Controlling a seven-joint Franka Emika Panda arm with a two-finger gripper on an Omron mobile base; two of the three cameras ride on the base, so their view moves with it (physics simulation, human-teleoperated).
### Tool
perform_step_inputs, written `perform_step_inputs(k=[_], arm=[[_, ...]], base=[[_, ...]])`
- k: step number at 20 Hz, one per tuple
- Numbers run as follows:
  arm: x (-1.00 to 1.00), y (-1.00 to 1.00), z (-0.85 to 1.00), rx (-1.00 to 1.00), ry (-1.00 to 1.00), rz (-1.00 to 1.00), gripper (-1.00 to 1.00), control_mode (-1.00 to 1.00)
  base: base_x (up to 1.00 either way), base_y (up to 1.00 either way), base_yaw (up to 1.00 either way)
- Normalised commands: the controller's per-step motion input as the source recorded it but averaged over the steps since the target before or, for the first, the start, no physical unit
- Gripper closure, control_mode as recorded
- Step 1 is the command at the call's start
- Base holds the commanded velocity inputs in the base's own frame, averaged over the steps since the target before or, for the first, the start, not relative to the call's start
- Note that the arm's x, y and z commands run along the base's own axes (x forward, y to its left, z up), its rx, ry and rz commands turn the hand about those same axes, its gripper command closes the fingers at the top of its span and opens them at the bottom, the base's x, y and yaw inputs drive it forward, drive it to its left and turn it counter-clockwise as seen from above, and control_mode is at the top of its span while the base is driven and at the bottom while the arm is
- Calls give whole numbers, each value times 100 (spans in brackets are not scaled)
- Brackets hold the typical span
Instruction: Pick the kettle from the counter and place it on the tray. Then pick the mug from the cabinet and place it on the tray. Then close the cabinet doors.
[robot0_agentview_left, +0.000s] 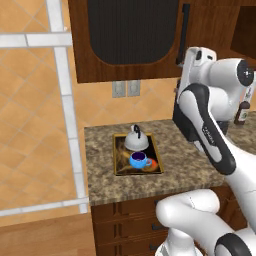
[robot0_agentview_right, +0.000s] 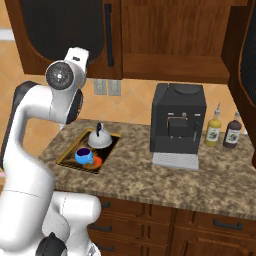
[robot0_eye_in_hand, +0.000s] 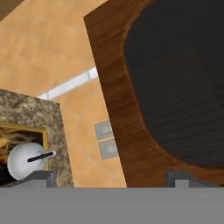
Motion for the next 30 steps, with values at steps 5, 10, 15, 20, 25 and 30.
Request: perform_step_inputs(k=[5,10,15,20,25,30], arm=[[-69,0,0,39,2,-25,-100,-100],[-43,-12,0,28,0,-17,-100,-100],[-9,-38,-4,14,-8,-1,-100,-100],[-19,-47,-2,12,-22,0,-100,-100],[-32,-33,0,1,-40,10,-100,-100],[-28,-39,0,-27,-35,20,-100,-100]], base=[[0,0,0],[0,0,0],[0,0,0],[0,0,0],[0,0,0],[0,0,0]])
